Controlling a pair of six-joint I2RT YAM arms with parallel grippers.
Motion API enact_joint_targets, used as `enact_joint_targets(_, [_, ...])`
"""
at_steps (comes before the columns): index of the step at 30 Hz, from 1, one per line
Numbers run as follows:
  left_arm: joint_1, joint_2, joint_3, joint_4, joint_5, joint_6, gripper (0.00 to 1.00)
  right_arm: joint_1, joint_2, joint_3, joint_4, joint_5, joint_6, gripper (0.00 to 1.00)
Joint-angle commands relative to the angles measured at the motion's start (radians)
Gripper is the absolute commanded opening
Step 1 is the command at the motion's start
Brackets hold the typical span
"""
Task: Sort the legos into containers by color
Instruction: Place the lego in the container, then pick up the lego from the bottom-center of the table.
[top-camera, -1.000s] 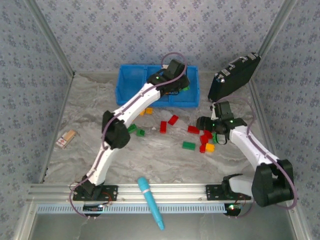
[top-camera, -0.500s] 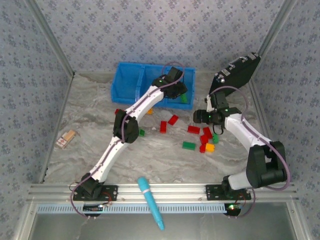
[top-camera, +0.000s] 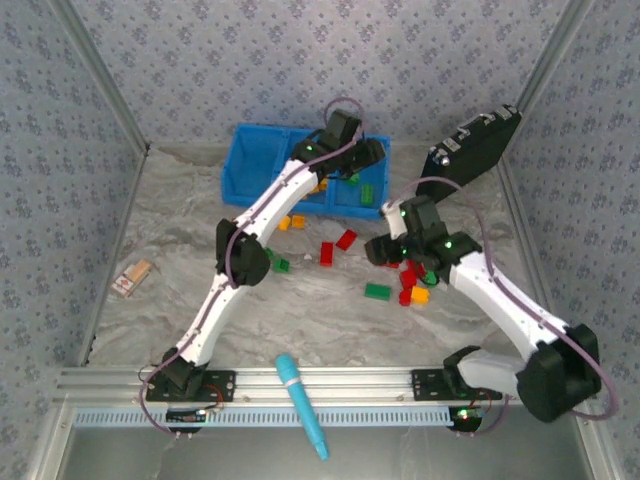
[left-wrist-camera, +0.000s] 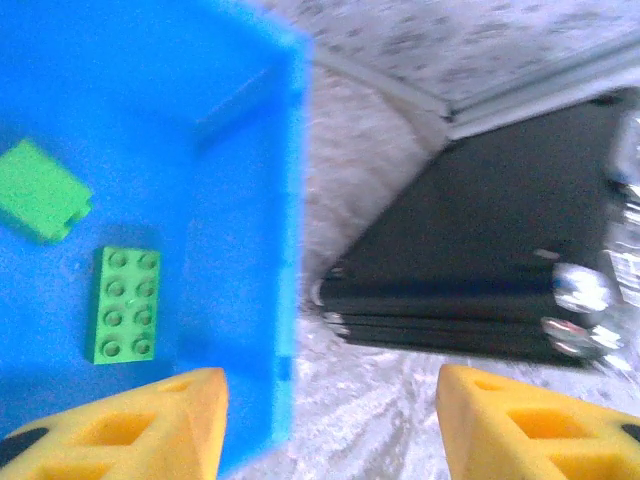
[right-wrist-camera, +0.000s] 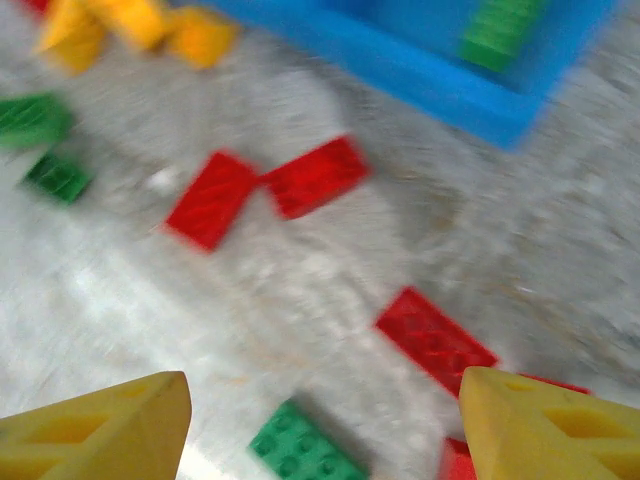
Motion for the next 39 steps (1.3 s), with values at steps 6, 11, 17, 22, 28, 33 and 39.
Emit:
enact_joint_targets(6, [0.053,-0.483,-0.201,-0.220,0.013,0.472,0.67,0.140,-0.051,-0.108,-0.106,-0.005,-0.552,0.76])
enact_joint_targets(11, [0.069,-0.916,-0.765,-0.002,-0.185,0.742,0.78,0.127,-0.004,-0.144,-0.170,0.010,-0.720,0.76])
enact_joint_targets(17, [0.222,-1.267,-1.184,0.099,-0.301,0.836,0.88,0.124,0.077,-0.173,-0.116,-0.004,-0.808,0.80])
enact_joint_targets(22, [0.309,-1.419,-1.414,0.136,-0.270,0.804,0.88,0.116,0.181,-0.171,-0.061,0.020,-0.824,0.93])
enact_joint_targets(28, [0.328,-1.456,-1.534,0.127,-0.310,0.806,0.89,0.092,0.236,-0.191,0.011,0.046,-0.834,0.93])
enact_joint_targets(33, [0.363,-1.439,-1.571,0.136,-0.300,0.812,0.89,0.078,0.283,-0.172,0.003,0.043,-0.842,0.93])
enact_joint_targets(39, [0.415,-1.387,-1.614,0.161,-0.326,0.752,0.91,0.081,0.377,-0.129,0.004,0.025,-0.828,0.79])
